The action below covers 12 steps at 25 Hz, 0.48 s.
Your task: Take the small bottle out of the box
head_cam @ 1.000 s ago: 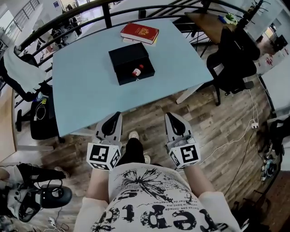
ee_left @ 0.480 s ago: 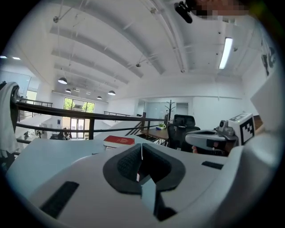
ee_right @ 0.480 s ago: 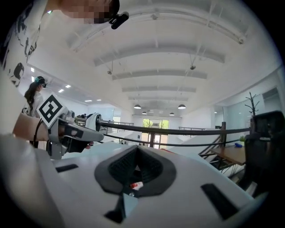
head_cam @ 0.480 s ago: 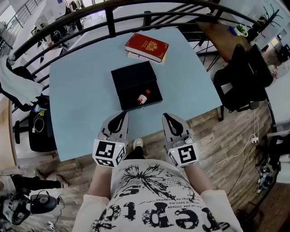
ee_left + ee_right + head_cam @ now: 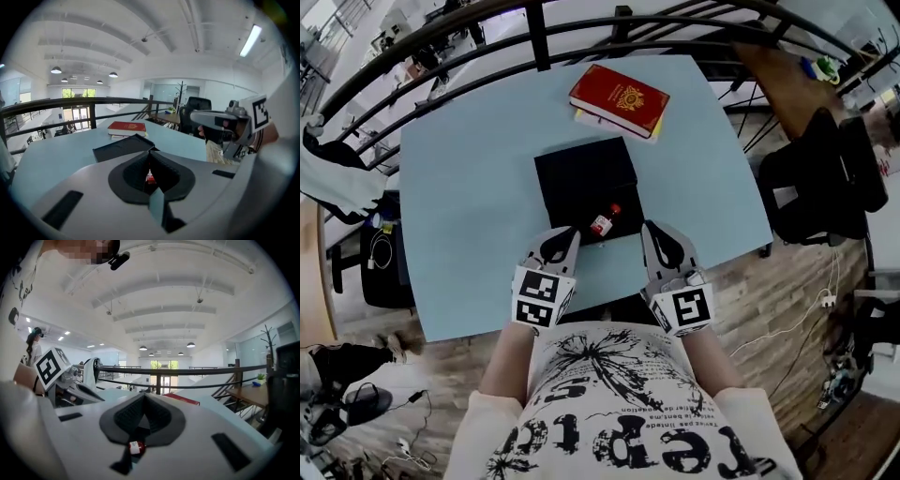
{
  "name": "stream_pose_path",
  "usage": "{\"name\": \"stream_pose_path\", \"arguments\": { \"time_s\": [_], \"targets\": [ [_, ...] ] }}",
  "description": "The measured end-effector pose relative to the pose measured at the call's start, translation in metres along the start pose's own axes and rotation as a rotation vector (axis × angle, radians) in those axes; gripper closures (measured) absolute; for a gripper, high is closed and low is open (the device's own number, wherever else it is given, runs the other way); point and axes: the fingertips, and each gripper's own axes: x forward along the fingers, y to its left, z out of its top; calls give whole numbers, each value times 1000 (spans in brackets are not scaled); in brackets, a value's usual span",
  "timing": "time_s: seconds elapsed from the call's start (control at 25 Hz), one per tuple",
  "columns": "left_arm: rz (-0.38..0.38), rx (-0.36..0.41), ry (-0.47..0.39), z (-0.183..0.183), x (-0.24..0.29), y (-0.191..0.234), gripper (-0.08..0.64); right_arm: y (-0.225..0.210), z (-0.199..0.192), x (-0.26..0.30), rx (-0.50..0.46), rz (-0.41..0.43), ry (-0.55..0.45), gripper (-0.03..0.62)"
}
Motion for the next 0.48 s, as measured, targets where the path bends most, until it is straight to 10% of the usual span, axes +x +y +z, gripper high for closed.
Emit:
{"name": "stream_pose_path", "arguments": {
  "time_s": [0.48],
  "targets": [
    [0,-85,370,-66,104,-8,497,-61,-35,27,22,100,134,581]
  ]
}}
